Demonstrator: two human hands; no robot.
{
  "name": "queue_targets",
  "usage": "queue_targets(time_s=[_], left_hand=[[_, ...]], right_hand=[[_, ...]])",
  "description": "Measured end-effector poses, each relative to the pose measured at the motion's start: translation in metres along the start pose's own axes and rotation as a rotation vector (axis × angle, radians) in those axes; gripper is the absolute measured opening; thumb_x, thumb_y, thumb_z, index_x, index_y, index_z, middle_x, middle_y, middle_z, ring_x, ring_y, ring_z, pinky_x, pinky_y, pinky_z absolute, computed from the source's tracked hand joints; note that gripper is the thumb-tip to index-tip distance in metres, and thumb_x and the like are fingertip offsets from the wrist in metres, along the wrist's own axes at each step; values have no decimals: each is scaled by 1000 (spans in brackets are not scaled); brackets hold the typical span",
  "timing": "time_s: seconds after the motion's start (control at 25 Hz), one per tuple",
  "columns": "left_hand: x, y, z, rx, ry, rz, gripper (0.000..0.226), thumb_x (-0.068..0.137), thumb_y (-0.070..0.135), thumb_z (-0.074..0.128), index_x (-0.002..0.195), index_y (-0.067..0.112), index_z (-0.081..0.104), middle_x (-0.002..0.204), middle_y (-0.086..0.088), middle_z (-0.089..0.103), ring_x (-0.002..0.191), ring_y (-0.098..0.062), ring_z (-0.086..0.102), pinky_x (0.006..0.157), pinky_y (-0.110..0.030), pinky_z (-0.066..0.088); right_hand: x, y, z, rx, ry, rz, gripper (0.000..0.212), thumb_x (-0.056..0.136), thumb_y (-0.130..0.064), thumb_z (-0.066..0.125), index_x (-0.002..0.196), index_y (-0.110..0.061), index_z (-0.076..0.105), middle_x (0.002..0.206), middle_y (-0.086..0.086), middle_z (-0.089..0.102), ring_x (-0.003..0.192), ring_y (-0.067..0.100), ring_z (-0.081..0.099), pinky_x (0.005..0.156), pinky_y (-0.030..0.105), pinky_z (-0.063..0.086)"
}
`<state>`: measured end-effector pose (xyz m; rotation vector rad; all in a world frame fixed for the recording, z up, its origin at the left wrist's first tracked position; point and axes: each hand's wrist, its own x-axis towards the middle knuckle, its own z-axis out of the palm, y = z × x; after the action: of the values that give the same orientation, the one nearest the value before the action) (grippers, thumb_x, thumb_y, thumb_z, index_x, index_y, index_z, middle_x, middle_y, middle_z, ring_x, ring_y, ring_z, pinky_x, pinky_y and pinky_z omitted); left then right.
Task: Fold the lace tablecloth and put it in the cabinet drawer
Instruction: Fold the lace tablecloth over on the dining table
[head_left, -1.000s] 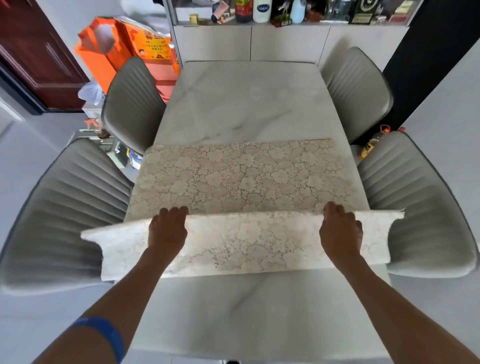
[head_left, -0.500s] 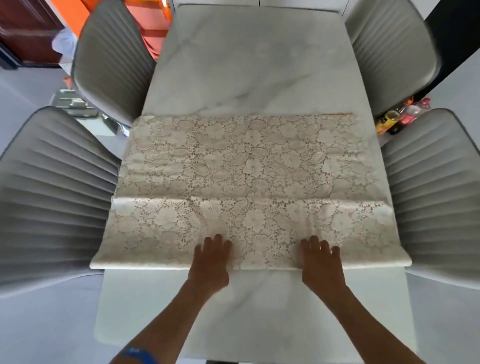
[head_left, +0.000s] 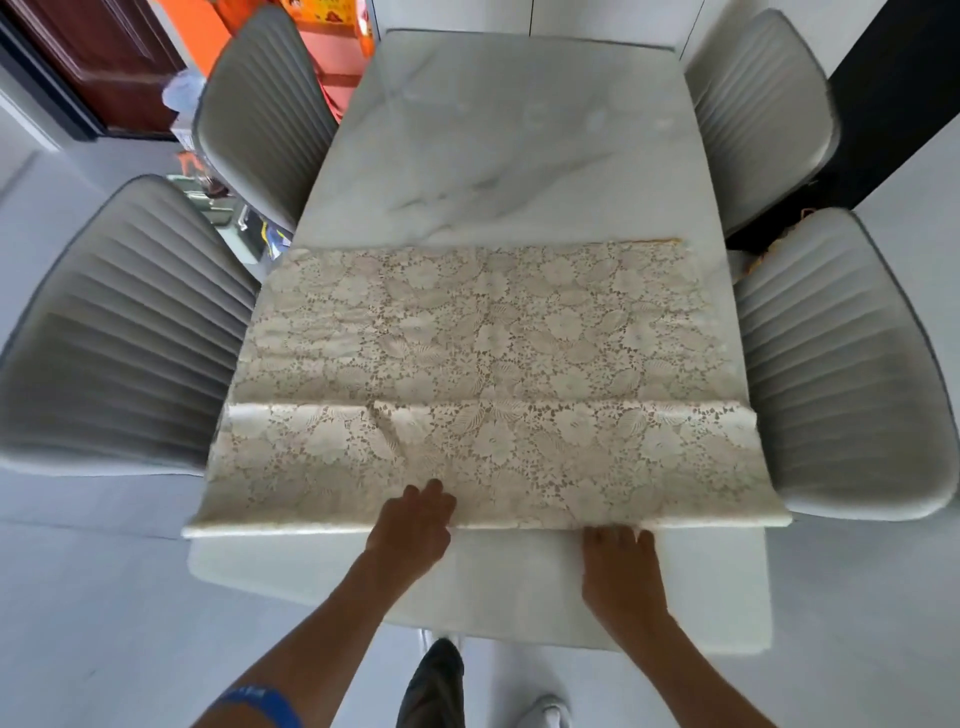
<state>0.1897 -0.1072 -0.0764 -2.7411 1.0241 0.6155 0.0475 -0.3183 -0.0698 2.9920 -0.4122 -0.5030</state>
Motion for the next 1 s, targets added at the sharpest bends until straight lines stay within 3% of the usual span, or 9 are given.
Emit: queue_targets(time_s=[0.12,0.2,0.28,0.36,0.56,0.68,0.76,0.88,1.0], left_hand=[[-30,13,18,-49,-35,-23,34,93,20,45,125,13,44,126,-7,47,102,-26,53,72,-35,46],[-31,13,22,-87,-9,-80,35,92,20,47,126,13,42,126,-6,46,103,-25,50,73,-35,48],[-28,13,23,-106,-23,-98,35,90,15,51,124,12,45,124,-6,44,105,-25,48,75,-36,49],[-31,17,23,-128,-62,-112,33,86,9,54,118,11,51,122,-6,44,106,-26,47,78,-38,51],[-31,12,6,-143,-302,22,33,78,14,58,111,12,57,119,-5,48,108,-27,49,83,-39,51],[5,-23,-16,-382,-394,-15,28,79,22,60,107,24,59,119,3,60,108,-18,57,91,-36,51],[29,-46,-29,-355,-224,-90,47,82,11,57,127,23,49,134,0,51,118,-19,51,95,-36,48],[62,-75,-34,-20,-130,-96,65,81,8,57,140,22,35,141,-5,42,126,-26,41,102,-41,39],[79,-102,-37,142,-224,-27,36,88,24,56,124,23,52,125,-1,54,119,-24,45,99,-42,37]], right_hand=[[-7,10,-2,-20,74,71,54,46,4,79,99,-1,69,89,21,67,72,37,64,64,46,53],[9,23,-9,-79,98,65,48,55,2,78,102,-3,69,95,19,68,83,38,64,74,49,52],[19,33,-6,-150,-47,27,30,76,-5,66,106,-10,67,102,11,70,100,33,62,95,49,43],[17,34,-1,-197,-229,-33,31,87,-7,52,115,-17,63,110,3,70,111,27,59,108,47,30],[15,53,-15,110,-596,-195,26,82,-11,52,99,-24,65,105,-3,69,99,20,62,91,37,47],[55,72,-24,376,-329,33,39,83,-3,53,116,-24,59,118,-2,63,102,19,60,93,39,50],[69,74,-20,165,-142,112,55,82,-5,53,134,-20,45,129,3,54,110,25,55,92,41,48],[82,66,-12,-30,-176,163,45,83,-9,50,128,-17,48,119,4,60,111,27,54,98,45,42],[93,72,-14,-105,-356,117,31,87,-17,51,117,-22,58,115,-1,63,114,23,52,101,44,37]])
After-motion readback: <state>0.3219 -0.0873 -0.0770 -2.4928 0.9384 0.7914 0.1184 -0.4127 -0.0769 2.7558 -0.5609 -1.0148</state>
